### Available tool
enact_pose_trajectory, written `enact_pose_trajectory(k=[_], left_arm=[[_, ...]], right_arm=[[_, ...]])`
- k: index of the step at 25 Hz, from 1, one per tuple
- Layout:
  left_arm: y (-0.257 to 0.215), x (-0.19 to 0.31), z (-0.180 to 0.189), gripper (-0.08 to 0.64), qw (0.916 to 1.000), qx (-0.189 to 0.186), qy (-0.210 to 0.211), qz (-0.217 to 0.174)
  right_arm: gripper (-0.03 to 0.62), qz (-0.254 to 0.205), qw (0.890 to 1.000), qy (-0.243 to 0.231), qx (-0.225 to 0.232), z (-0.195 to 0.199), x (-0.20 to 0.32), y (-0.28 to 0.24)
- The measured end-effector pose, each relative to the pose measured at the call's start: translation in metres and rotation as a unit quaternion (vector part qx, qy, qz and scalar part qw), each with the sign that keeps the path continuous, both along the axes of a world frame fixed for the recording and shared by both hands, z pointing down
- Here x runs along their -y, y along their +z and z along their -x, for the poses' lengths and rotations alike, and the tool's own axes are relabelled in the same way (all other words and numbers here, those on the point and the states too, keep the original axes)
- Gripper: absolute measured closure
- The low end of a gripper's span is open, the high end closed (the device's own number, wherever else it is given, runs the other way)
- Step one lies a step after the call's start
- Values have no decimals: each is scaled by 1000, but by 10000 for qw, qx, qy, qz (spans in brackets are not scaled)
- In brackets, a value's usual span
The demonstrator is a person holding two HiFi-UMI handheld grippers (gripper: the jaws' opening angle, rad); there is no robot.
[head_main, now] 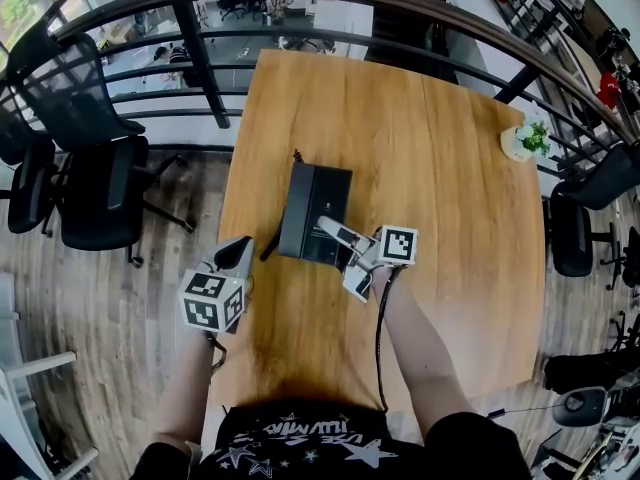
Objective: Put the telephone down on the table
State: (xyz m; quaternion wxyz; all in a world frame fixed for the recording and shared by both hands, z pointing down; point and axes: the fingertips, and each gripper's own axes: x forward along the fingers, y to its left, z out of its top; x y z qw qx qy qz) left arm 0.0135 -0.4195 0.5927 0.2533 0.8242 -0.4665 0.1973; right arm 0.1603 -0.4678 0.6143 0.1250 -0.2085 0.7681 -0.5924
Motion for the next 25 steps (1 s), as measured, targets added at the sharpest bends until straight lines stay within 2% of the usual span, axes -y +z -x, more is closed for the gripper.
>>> enact_pose_trajectory(k=[4,8,12,15,25], left_arm=[[4,-3,-2,558,10000,14,13,37],[6,-8,-1,558,10000,12,6,79],[5,-11,-4,558,10000,-7,18,90],[5,-14,-6,558,9999,7,33,104],[2,-19,-4,558,9999,-3,51,104]], right_arm=[[433,-53,10000,23,-63,-1,-1,3],[432,-93,9991,77,-408,-2,-2,9],[431,125,9973,212,-687,-7,-5,12],[430,-251,9976,41,-640,4,-5,1],[428,-328,9944,230,-981,16,-10,2]])
